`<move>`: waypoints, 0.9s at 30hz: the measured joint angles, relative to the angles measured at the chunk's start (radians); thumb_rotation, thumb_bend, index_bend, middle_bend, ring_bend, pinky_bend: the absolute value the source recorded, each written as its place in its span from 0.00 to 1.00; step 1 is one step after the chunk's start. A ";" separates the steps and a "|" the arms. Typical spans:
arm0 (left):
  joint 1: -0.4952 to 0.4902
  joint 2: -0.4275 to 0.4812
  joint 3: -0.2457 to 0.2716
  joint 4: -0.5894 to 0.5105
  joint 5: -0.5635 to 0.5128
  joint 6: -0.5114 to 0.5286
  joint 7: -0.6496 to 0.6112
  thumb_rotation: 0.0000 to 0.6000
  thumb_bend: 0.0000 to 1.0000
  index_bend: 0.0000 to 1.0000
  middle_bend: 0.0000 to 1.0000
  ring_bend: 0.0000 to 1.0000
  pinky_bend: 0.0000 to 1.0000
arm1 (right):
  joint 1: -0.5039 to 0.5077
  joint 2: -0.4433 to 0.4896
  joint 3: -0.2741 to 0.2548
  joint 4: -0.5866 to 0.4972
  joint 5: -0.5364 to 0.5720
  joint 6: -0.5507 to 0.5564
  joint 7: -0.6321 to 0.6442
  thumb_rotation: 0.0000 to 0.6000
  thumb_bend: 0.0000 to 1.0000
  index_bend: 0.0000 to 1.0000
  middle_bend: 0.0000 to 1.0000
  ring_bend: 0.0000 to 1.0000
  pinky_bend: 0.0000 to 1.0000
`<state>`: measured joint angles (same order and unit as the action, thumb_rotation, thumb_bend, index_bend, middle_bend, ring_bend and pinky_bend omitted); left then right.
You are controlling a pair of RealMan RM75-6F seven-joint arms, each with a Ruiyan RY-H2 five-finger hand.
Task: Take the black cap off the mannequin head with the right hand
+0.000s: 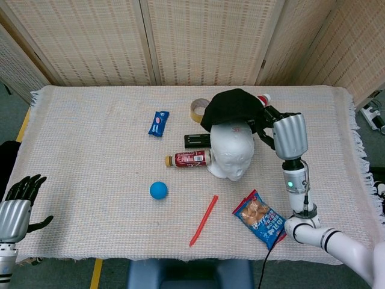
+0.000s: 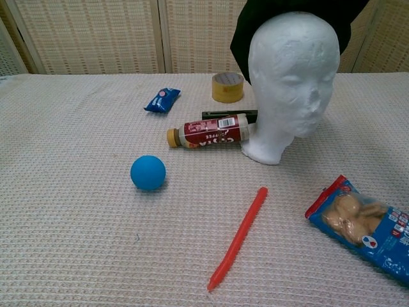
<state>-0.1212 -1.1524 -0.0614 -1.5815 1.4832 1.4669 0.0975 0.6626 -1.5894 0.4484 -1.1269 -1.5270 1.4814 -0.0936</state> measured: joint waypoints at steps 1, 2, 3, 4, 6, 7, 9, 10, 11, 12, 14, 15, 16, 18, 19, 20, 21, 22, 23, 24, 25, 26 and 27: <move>-0.001 -0.001 0.000 0.000 -0.001 -0.001 0.001 1.00 0.17 0.15 0.12 0.09 0.16 | 0.009 -0.003 0.004 0.018 0.008 -0.008 0.001 1.00 0.68 0.85 0.75 0.94 1.00; -0.002 -0.002 0.000 0.001 -0.001 -0.003 0.002 1.00 0.16 0.15 0.12 0.09 0.16 | 0.022 -0.007 0.010 0.043 0.019 -0.020 0.003 1.00 0.68 0.85 0.75 0.94 1.00; -0.003 -0.002 0.000 0.001 -0.002 -0.005 0.003 1.00 0.16 0.15 0.12 0.09 0.16 | 0.030 -0.010 0.014 0.062 0.027 -0.028 0.006 1.00 0.68 0.85 0.75 0.94 1.00; -0.004 -0.003 0.000 0.001 -0.002 -0.006 0.004 1.00 0.16 0.15 0.12 0.09 0.16 | 0.039 -0.012 0.018 0.083 0.035 -0.037 0.008 1.00 0.68 0.85 0.75 0.94 1.00; -0.006 -0.005 0.000 0.001 -0.001 -0.007 0.007 1.00 0.16 0.15 0.12 0.09 0.16 | 0.056 -0.017 0.024 0.132 0.054 -0.056 0.016 1.00 0.69 0.85 0.75 0.94 1.00; -0.006 -0.006 0.000 0.002 -0.001 -0.006 0.007 1.00 0.16 0.15 0.12 0.09 0.16 | 0.063 -0.018 0.027 0.153 0.063 -0.063 0.021 1.00 0.69 0.85 0.75 0.94 1.00; -0.007 -0.009 -0.001 0.002 -0.001 -0.006 0.009 1.00 0.16 0.15 0.12 0.09 0.16 | 0.074 -0.019 0.031 0.200 0.082 -0.078 0.035 1.00 0.69 0.85 0.75 0.94 1.00; -0.008 -0.009 0.000 0.003 -0.001 -0.007 0.009 1.00 0.16 0.15 0.12 0.08 0.16 | 0.077 -0.018 0.032 0.218 0.090 -0.082 0.041 1.00 0.69 0.85 0.75 0.94 1.00; -0.009 -0.011 0.000 0.004 -0.001 -0.008 0.011 1.00 0.16 0.15 0.12 0.08 0.16 | 0.079 -0.015 0.032 0.240 0.101 -0.088 0.049 1.00 0.69 0.85 0.75 0.94 1.00; -0.010 -0.011 0.000 0.004 -0.001 -0.009 0.011 1.00 0.16 0.15 0.12 0.08 0.16 | 0.079 -0.011 0.032 0.253 0.109 -0.091 0.056 1.00 0.69 0.85 0.75 0.94 1.00; -0.012 -0.013 0.000 0.003 -0.001 -0.010 0.012 1.00 0.16 0.15 0.12 0.08 0.16 | 0.074 0.007 0.026 0.265 0.120 -0.096 0.067 1.00 0.69 0.85 0.75 0.94 1.00; -0.012 -0.014 0.000 0.003 0.000 -0.010 0.012 1.00 0.16 0.15 0.12 0.08 0.16 | 0.068 0.017 0.021 0.265 0.120 -0.097 0.068 1.00 0.69 0.85 0.75 0.94 1.00; -0.012 -0.014 0.000 0.003 0.001 -0.010 0.012 1.00 0.16 0.15 0.12 0.08 0.16 | 0.061 0.029 0.015 0.264 0.120 -0.097 0.070 1.00 0.69 0.85 0.75 0.94 1.00; -0.013 -0.015 0.000 0.002 0.002 -0.009 0.014 1.00 0.16 0.15 0.12 0.08 0.16 | 0.037 0.062 -0.006 0.249 0.117 -0.099 0.076 1.00 0.69 0.85 0.75 0.94 1.00; -0.013 -0.015 0.000 0.002 0.002 -0.009 0.014 1.00 0.16 0.15 0.12 0.08 0.16 | 0.025 0.079 -0.017 0.237 0.115 -0.099 0.079 1.00 0.69 0.85 0.75 0.94 1.00; -0.014 -0.016 0.000 0.001 0.002 -0.009 0.015 1.00 0.16 0.15 0.12 0.08 0.16 | 0.007 0.102 -0.031 0.217 0.112 -0.099 0.082 1.00 0.69 0.85 0.75 0.94 1.00; -0.014 -0.017 0.000 0.000 0.002 -0.009 0.015 1.00 0.16 0.15 0.12 0.08 0.16 | -0.007 0.119 -0.041 0.198 0.110 -0.098 0.084 1.00 0.69 0.85 0.75 0.94 1.00; -0.015 -0.019 0.000 0.000 0.003 -0.009 0.015 1.00 0.16 0.15 0.12 0.08 0.16 | -0.021 0.136 -0.052 0.177 0.108 -0.096 0.086 1.00 0.69 0.85 0.75 0.94 1.00; -0.016 -0.021 -0.001 0.000 0.004 -0.009 0.015 1.00 0.16 0.15 0.12 0.08 0.16 | -0.042 0.154 -0.066 0.146 0.106 -0.093 0.087 1.00 0.70 0.85 0.76 0.94 1.00; -0.017 -0.023 -0.001 0.000 0.005 -0.008 0.014 1.00 0.16 0.15 0.12 0.08 0.16 | -0.058 0.165 -0.077 0.120 0.104 -0.090 0.088 1.00 0.70 0.85 0.76 0.94 1.00; -0.017 -0.024 -0.001 0.000 0.006 -0.007 0.012 1.00 0.16 0.15 0.12 0.08 0.16 | -0.075 0.177 -0.088 0.093 0.103 -0.086 0.089 1.00 0.70 0.85 0.76 0.94 1.00; -0.018 -0.025 -0.001 -0.001 0.009 -0.006 0.011 1.00 0.16 0.15 0.12 0.08 0.16 | -0.098 0.196 -0.104 0.056 0.101 -0.081 0.089 1.00 0.70 0.85 0.76 0.94 1.00; -0.018 -0.025 0.000 -0.001 0.011 -0.005 0.010 1.00 0.16 0.15 0.12 0.08 0.16 | -0.116 0.211 -0.117 0.028 0.099 -0.077 0.088 1.00 0.70 0.85 0.76 0.94 1.00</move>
<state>-0.1392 -1.1778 -0.0617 -1.5821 1.4940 1.4622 0.1080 0.5471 -1.3788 0.3312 -1.0992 -1.4281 1.4040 -0.0054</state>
